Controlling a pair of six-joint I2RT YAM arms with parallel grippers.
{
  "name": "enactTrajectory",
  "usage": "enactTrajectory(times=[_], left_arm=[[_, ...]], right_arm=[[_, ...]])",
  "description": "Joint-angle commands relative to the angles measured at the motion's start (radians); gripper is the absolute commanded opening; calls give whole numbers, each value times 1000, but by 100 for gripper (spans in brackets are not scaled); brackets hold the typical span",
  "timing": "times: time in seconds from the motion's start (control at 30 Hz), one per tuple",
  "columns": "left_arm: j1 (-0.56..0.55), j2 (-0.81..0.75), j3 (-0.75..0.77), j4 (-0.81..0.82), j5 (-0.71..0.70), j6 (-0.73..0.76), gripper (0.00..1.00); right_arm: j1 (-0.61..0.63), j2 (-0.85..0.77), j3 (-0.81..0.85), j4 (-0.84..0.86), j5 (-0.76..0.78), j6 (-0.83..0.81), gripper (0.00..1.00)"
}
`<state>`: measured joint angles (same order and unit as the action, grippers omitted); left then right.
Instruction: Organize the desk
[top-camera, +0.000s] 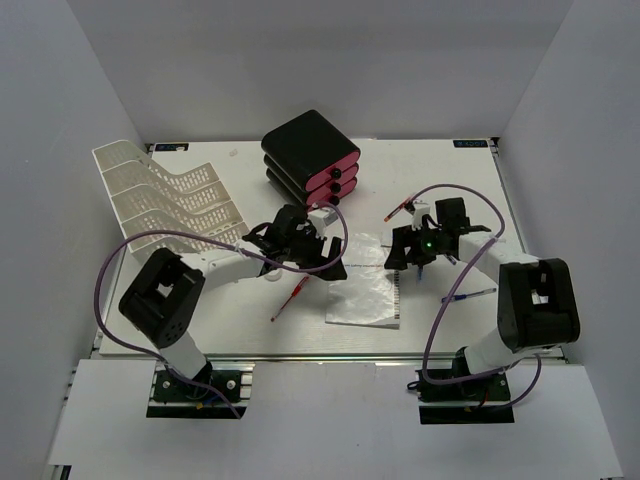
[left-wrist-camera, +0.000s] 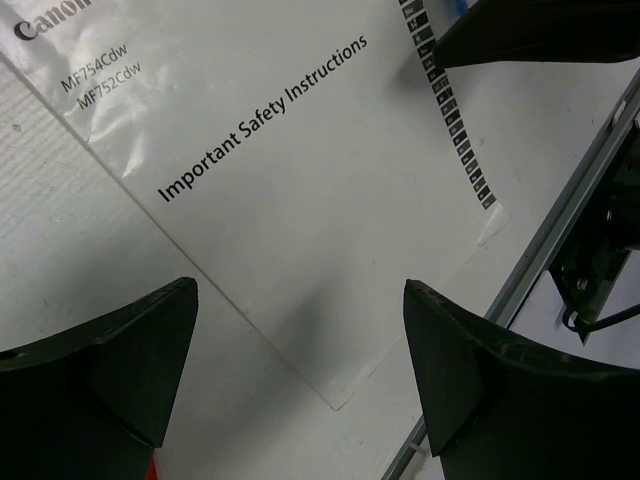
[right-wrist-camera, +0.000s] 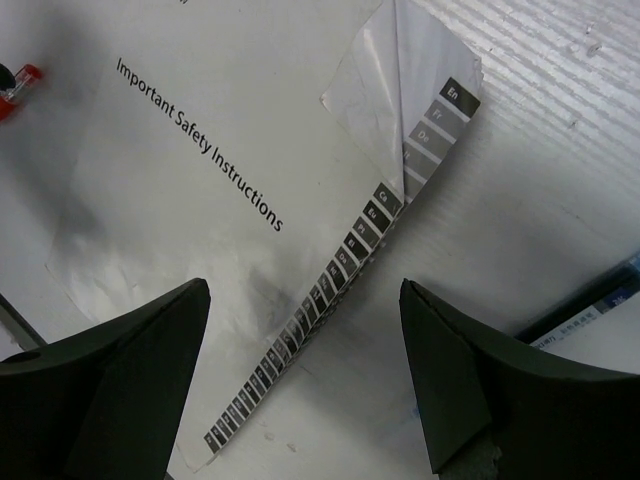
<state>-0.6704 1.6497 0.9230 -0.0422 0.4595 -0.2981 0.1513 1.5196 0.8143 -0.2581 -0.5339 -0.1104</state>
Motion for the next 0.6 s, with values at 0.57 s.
enactTrajectory(times=[0.57], left_arm=[[3, 62, 31, -18, 12, -26, 92]], right_arm=[[10, 74, 14, 103, 6, 94, 78]])
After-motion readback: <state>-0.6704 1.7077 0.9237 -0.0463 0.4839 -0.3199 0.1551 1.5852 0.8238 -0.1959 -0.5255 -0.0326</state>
